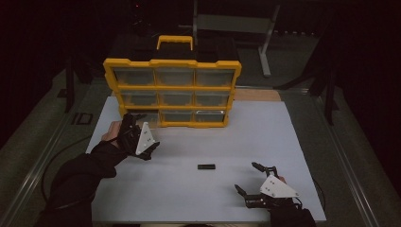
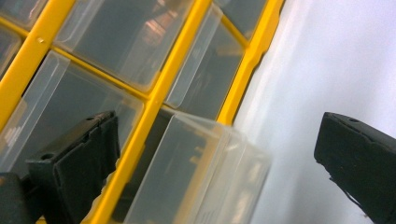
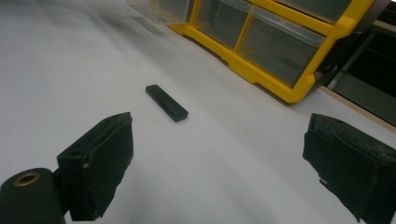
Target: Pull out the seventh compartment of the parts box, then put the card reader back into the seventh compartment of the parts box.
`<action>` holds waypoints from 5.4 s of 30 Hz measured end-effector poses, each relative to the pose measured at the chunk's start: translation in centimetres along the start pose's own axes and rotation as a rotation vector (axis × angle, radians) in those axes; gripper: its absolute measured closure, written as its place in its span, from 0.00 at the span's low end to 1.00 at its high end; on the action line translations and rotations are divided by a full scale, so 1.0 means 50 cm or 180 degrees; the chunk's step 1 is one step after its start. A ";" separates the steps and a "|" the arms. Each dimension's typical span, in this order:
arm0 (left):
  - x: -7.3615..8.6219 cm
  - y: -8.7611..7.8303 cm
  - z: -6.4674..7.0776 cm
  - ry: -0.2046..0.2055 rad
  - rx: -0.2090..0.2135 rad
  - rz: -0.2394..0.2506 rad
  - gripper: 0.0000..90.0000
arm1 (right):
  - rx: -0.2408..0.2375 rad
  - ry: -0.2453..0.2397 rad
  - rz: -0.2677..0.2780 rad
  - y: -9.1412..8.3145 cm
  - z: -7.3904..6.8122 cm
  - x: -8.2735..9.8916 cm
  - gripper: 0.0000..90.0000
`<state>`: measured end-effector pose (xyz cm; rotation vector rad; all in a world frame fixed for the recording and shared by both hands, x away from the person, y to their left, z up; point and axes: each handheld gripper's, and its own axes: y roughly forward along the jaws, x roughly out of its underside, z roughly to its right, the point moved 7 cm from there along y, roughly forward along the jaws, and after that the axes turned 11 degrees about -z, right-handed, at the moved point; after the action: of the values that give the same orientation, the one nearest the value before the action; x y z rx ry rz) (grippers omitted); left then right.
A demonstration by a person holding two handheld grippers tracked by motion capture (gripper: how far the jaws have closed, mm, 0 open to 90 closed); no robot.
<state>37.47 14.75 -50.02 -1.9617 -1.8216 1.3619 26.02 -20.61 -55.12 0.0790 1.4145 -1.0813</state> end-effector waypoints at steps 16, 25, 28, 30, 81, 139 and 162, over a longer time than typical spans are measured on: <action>-0.019 -0.029 -0.002 -0.0853 0.0370 0.0157 0.00 | 0.0015 0.0017 0.0002 -0.001 0.001 -0.001 0.10; -0.016 -0.036 0.024 -0.1107 0.0579 0.0238 0.00 | 0.0017 0.0026 0.0003 -0.001 0.001 -0.001 0.10; -0.013 -0.037 0.033 -0.1137 0.0624 0.0253 0.00 | 0.0018 0.0025 0.0005 -0.001 0.001 -0.001 0.10; -0.011 -0.039 0.040 -0.1191 0.0680 0.0279 0.00 | 0.0019 0.0025 0.0006 -0.001 0.001 -0.001 0.10; 0.071 -0.015 0.181 -0.1708 0.1295 0.0170 0.00 | 0.0024 -0.0005 0.0010 -0.003 0.001 -0.002 0.10; 0.047 -0.057 0.179 -0.1391 0.1423 0.0189 0.00 | 0.0038 0.0025 -0.0021 -0.007 -0.001 0.002 0.10; -0.053 -0.101 0.122 -0.0972 0.1579 0.0535 0.00 | 0.0036 0.0031 -0.0029 -0.005 -0.002 0.002 0.10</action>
<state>30.08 11.00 -48.99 -1.7390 -1.2541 2.0237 25.75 -20.72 -55.07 0.0860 1.4189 -1.0978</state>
